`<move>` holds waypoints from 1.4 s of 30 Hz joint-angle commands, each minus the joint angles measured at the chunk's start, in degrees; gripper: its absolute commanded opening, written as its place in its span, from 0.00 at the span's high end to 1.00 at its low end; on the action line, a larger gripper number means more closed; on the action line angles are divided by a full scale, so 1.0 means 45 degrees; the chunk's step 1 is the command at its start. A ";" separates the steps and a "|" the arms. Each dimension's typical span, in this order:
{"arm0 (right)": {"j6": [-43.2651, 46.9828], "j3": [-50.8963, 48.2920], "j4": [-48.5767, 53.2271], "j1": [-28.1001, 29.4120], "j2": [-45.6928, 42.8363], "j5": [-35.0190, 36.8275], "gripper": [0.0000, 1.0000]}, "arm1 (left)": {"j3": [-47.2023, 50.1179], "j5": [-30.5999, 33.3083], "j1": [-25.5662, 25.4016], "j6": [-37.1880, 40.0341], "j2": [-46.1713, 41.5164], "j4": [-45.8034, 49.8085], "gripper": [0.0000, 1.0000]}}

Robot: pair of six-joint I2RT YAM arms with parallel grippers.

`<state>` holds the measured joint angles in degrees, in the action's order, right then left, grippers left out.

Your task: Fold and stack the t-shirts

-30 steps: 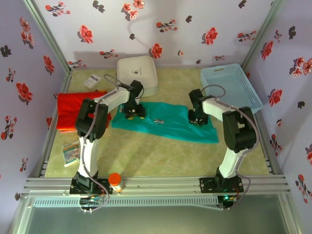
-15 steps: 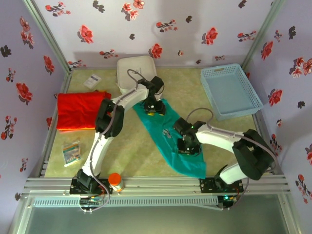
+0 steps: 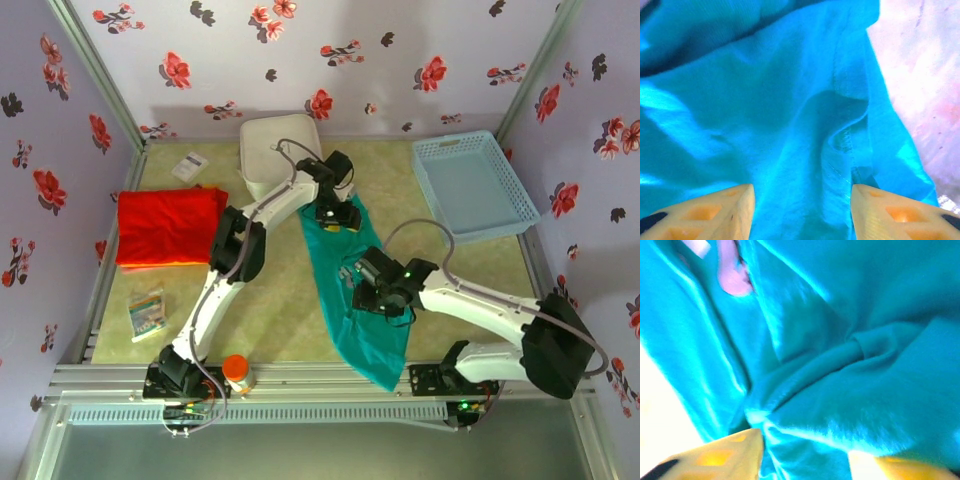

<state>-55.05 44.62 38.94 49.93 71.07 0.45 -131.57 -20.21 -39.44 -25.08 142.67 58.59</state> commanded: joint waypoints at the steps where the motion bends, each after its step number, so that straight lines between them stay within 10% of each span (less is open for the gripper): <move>1: 0.1095 0.1155 0.0762 -0.0563 0.0000 0.1586 0.45 | 0.0463 -0.0240 0.0353 0.0183 -0.2118 -0.0116 0.47; 14: 0.5664 0.6507 -0.0402 -0.2677 0.5342 0.1636 0.43 | 0.8868 0.1860 0.1154 -0.0412 -0.9567 -0.3237 0.46; 26: 0.5781 1.0057 -0.0979 -0.3421 1.0960 0.0502 0.43 | 1.5465 0.2287 0.1499 -0.1393 -1.4641 -0.4096 0.45; 42: 0.5026 1.5254 0.0927 -0.6986 1.4837 0.1163 0.43 | 1.7655 0.1597 0.0876 -0.2833 -1.5477 -0.5432 0.45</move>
<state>-30.72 108.53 39.09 20.36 133.56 3.86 -52.66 -11.57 -34.17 -35.94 72.27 36.60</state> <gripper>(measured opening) 0.571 0.547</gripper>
